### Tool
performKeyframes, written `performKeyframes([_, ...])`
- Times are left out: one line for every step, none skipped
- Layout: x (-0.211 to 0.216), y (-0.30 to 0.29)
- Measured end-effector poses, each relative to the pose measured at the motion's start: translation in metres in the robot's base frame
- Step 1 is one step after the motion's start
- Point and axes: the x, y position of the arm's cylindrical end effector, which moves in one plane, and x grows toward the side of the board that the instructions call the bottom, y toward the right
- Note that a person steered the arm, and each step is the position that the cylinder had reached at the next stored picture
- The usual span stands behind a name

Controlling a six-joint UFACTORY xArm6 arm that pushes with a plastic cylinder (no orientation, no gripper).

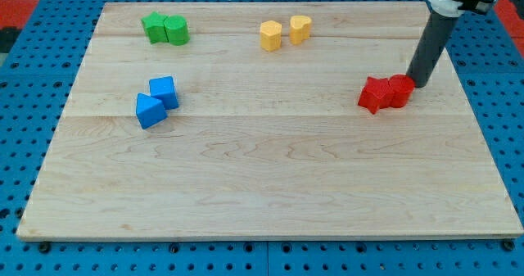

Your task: Push red circle along with red star towards the center

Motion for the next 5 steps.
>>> performKeyframes([0.000,0.000])
performKeyframes([0.000,0.000])
performKeyframes([0.000,-0.010])
performKeyframes([0.000,-0.037])
performKeyframes([0.001,-0.056])
